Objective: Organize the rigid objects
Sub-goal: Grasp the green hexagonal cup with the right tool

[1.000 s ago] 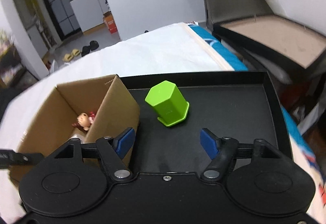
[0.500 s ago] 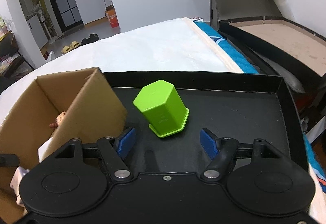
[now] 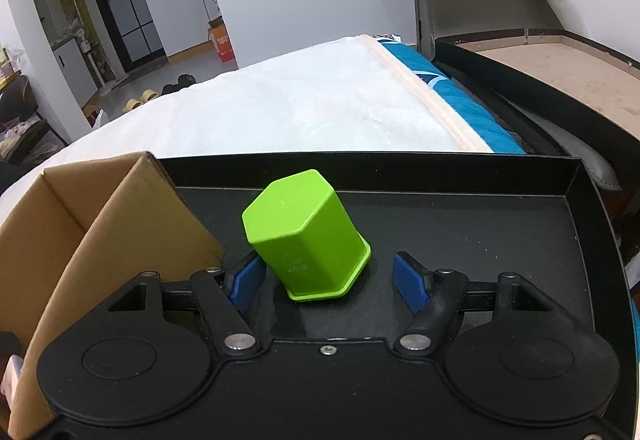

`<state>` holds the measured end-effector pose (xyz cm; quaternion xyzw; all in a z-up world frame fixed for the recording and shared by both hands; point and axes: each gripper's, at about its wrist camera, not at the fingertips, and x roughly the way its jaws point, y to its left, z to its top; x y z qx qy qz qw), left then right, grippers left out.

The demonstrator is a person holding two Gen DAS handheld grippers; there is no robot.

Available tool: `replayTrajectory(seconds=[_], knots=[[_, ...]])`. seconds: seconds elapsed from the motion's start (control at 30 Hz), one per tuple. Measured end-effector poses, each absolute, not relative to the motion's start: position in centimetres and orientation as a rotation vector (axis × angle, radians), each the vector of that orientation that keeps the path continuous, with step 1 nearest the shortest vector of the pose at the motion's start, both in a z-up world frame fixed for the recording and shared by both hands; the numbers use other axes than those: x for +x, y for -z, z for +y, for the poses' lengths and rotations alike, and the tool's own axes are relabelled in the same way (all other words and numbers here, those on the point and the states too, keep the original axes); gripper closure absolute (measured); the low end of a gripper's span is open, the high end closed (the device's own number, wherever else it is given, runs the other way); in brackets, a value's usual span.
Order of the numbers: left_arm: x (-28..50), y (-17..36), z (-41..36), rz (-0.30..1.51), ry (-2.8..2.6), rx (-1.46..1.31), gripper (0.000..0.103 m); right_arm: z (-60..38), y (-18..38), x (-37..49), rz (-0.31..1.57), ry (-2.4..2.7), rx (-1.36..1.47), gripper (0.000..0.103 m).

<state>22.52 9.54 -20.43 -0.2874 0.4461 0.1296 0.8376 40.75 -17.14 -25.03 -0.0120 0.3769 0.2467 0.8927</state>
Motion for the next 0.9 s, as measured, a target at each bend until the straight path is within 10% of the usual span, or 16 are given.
replayTrajectory(seconds=[0.9], knots=[[22.7, 20.5, 9.5, 0.949, -0.282, -0.604, 0.080, -18.6, 22.3, 38.9, 0.801, -0.468, 0.038, 0.050]])
